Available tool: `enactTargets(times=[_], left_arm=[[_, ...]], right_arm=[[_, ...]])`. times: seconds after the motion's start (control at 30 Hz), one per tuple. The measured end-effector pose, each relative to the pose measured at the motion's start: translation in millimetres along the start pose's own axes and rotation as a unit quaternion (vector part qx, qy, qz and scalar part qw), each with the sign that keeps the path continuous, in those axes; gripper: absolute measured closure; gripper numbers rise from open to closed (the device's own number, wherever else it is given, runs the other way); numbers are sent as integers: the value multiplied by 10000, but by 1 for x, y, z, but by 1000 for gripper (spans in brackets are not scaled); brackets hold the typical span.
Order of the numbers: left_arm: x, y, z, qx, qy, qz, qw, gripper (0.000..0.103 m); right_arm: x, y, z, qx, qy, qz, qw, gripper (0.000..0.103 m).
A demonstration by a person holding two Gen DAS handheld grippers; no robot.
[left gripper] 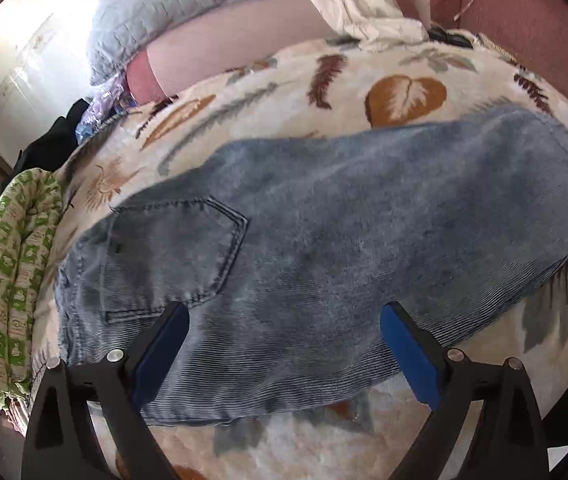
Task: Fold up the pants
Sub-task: 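Position both grippers over the leg end of the folded jeans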
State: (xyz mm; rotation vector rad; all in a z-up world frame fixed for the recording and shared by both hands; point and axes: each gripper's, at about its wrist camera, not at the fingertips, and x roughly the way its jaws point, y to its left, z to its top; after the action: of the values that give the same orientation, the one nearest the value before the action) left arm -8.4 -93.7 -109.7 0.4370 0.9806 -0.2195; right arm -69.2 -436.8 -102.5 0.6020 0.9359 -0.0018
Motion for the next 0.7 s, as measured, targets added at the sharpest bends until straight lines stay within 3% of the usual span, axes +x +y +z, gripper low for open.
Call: enactTargets(times=[0.17, 0.33, 0.57, 0.7], left_arm=[[16, -4, -7, -10, 198, -102, 9998, 6], [13, -1, -6, -110, 242, -111, 9996, 7], [-31, -8, 4, 138, -340, 38, 9993, 7], [-58, -20, 17, 401, -777, 155, 9960, 7]], right_arm=[[26, -5, -2, -17, 413, -484, 9980, 32], [35, 5, -5, -358, 413, -731, 9958, 25], [15, 13, -4, -446, 5, -645, 9969, 25], [-5, 18, -7, -398, -267, -299, 9984, 25]])
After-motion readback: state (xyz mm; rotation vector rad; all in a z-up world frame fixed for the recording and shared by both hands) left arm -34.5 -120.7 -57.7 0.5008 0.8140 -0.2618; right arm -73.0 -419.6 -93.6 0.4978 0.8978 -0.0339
